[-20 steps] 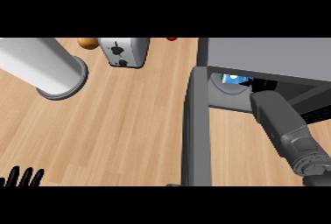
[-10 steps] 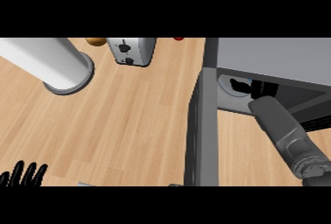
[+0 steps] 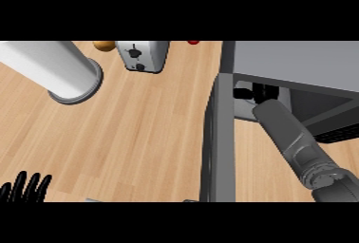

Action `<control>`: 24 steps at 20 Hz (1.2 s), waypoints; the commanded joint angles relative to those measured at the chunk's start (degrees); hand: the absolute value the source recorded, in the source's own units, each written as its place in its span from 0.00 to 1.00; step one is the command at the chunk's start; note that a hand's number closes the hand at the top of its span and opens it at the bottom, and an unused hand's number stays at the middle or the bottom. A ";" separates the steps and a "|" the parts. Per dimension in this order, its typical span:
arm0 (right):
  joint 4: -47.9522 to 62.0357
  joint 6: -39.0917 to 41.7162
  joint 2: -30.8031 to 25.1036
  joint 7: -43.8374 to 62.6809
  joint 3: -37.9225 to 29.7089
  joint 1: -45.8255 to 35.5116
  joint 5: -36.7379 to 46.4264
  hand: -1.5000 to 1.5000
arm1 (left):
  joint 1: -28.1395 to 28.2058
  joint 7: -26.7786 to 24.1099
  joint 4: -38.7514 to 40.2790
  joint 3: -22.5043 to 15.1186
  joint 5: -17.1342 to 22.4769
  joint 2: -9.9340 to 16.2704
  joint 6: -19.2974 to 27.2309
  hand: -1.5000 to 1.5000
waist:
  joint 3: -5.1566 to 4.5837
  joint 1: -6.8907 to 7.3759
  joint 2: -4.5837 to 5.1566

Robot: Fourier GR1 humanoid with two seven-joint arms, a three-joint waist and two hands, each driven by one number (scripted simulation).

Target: Pick up the milk, place it into the microwave and close the microwave

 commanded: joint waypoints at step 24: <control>-7.22 32.50 5.09 -22.95 -14.16 13.60 -13.83 0.00 | 6.03 -1.36 -2.68 -0.16 -1.17 -0.97 -1.24 0.00 | -0.12 -7.08 -2.83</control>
